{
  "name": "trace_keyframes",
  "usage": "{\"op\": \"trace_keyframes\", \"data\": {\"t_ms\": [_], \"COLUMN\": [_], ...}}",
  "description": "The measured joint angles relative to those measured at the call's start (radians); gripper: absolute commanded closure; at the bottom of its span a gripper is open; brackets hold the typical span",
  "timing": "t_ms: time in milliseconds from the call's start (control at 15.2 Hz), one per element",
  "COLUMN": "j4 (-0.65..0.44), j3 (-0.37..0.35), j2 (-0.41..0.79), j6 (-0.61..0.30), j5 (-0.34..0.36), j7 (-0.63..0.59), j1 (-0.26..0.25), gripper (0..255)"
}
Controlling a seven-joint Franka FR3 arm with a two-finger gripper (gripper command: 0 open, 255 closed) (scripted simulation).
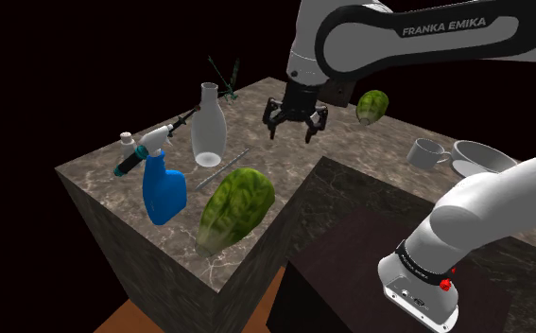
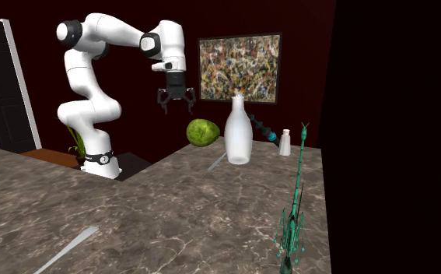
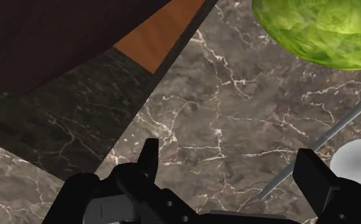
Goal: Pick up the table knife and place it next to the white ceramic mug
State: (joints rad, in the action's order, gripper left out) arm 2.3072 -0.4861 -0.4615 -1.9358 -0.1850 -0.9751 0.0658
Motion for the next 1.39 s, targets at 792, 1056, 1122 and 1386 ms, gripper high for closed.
{"op": "trace_keyframes", "data": {"t_ms": [792, 1056, 1122, 1386], "j4": [-0.264, -0.385, -0.419, -0.439], "j3": [-0.205, -0.195, -0.188, -0.169], "j2": [0.51, 0.697, 0.735, 0.8], "j6": [-0.186, -0.221, -0.23, -0.264], "j5": [0.168, 0.272, 0.291, 0.329], "j7": [-0.607, -0.816, -0.854, -0.911], "j1": [0.068, 0.014, -0.002, -0.028], "gripper": [0, 0, 0, 0]}}
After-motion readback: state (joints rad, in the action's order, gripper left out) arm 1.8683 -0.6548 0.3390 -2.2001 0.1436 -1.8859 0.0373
